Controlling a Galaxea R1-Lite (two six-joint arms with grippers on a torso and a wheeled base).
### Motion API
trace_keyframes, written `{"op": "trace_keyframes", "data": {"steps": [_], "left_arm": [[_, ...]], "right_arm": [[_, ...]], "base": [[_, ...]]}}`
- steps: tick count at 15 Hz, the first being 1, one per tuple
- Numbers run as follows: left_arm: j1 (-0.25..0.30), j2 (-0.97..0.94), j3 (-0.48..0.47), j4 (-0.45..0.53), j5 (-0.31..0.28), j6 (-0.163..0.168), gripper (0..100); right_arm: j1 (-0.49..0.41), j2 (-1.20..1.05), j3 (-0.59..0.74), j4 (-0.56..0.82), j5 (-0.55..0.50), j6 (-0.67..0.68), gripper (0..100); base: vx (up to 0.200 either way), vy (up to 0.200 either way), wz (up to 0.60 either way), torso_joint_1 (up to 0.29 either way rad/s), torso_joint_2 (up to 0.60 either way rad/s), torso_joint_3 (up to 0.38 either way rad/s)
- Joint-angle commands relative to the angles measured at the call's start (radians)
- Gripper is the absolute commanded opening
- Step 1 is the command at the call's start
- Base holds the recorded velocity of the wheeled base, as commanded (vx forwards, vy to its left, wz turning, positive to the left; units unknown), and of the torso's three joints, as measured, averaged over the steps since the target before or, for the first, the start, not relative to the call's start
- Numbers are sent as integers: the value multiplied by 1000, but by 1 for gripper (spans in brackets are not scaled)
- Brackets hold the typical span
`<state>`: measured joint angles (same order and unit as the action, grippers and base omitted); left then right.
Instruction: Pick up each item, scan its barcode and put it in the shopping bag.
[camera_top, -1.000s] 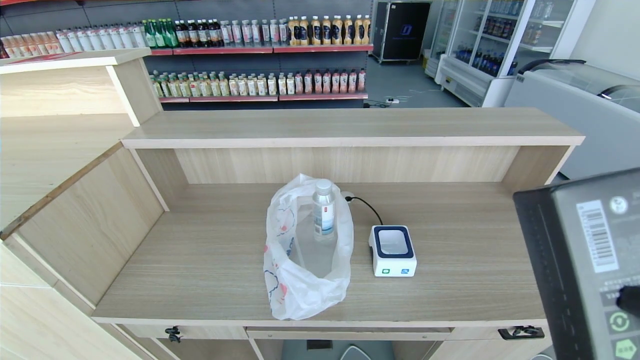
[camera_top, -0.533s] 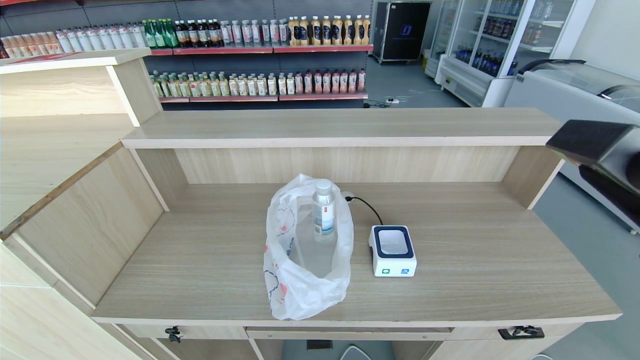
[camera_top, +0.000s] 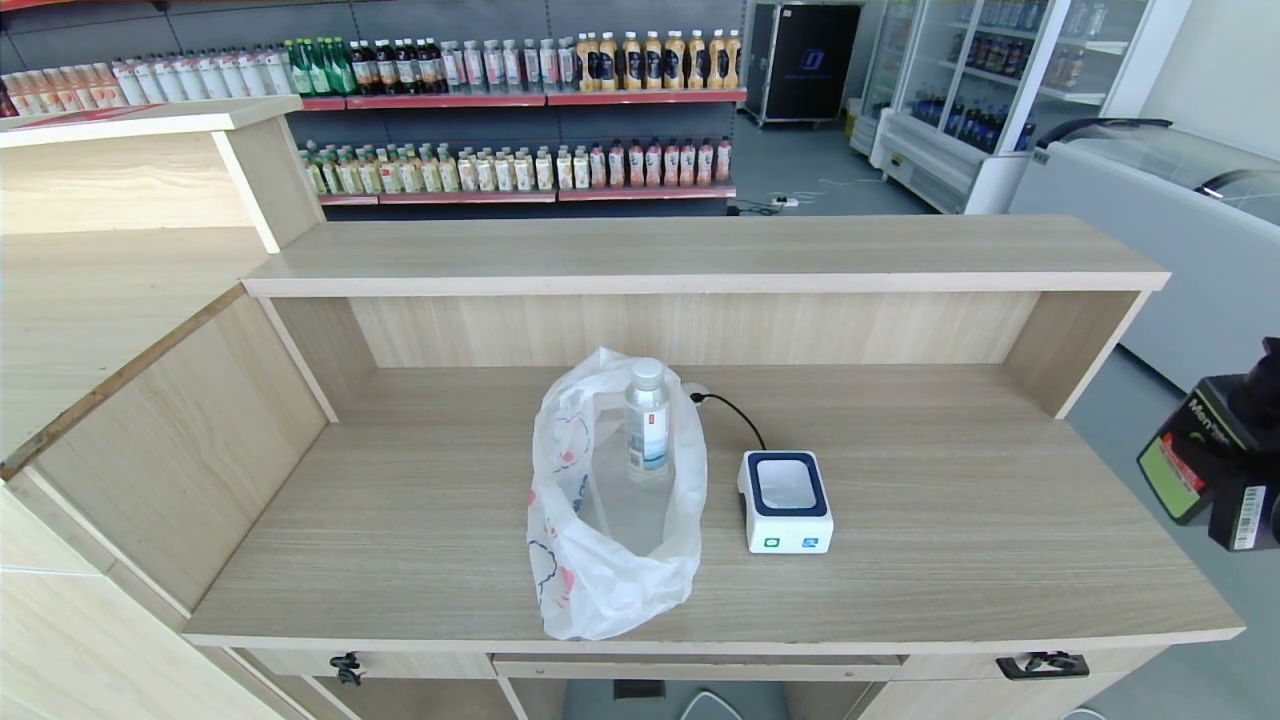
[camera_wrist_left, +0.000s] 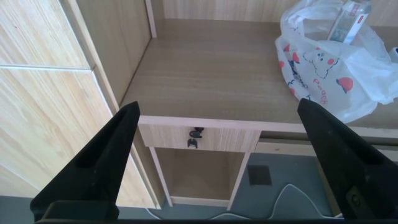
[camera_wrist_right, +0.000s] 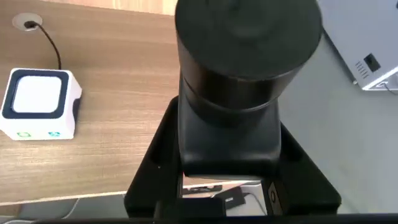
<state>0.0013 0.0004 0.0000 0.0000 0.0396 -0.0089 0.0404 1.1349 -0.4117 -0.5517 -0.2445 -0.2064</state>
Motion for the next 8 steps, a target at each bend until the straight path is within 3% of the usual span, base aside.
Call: {"op": "trace_keyframes", "data": {"steps": [1,2,6,7,8], "left_arm": [[0,0,0,0,0,0,100],[0,0,0,0,0,0,100],[0,0,0,0,0,0,100],[0,0,0,0,0,0,100],[0,0,0,0,0,0,100]], "right_arm": [[-28,80,-9,-4,-1,47,0],[-28,103,-19,-7,5,94,0],[-20,125,-68,9,165,162,0],[-20,125,-68,9,165,162,0],[-25,118,-128,108,277,217,0]], "base": [[0,0,0,0,0,0],[0,0,0,0,0,0],[0,0,600,1,2,2],[0,0,600,2,7,2],[0,0,600,22,7,-2]]}}
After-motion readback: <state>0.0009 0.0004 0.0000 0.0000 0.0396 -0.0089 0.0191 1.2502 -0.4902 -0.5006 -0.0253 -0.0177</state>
